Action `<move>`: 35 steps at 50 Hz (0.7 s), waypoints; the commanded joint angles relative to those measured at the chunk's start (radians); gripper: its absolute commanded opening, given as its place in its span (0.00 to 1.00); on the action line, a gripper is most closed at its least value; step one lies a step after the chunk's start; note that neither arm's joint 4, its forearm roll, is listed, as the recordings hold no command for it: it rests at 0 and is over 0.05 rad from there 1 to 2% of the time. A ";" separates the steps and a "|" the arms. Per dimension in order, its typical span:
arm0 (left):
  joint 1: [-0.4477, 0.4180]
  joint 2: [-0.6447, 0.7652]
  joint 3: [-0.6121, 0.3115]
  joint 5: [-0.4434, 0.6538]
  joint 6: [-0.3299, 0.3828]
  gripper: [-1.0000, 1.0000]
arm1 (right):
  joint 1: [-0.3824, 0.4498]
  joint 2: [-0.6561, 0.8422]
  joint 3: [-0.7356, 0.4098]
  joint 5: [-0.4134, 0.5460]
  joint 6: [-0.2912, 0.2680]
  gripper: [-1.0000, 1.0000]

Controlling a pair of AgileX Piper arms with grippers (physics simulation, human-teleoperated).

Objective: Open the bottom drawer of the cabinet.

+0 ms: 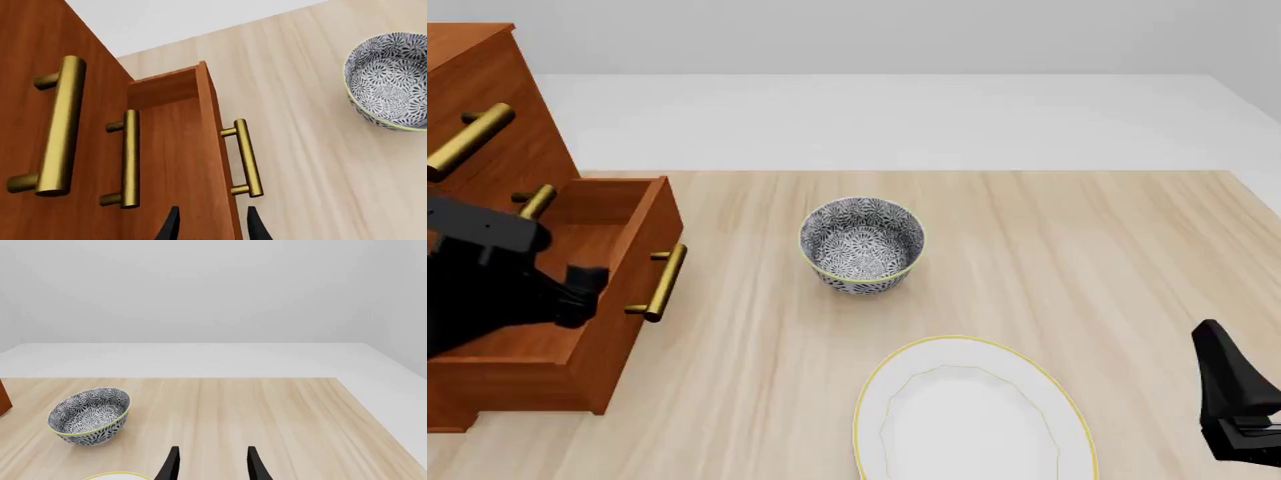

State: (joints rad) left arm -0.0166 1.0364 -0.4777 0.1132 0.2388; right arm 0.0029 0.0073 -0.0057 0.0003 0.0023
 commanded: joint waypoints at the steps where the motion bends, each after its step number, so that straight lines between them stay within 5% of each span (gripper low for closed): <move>1: 0.018 0.067 0.021 -0.054 -0.021 1.00 | 0.000 0.000 0.000 0.000 0.000 1.00; 35: 0.012 0.211 0.067 -0.165 -0.084 1.00 | 0.000 0.000 0.000 0.000 0.000 1.00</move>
State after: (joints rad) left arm 0.0036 1.2118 -0.4232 -0.0236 0.1721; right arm 0.0029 0.0073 -0.0057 0.0003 0.0023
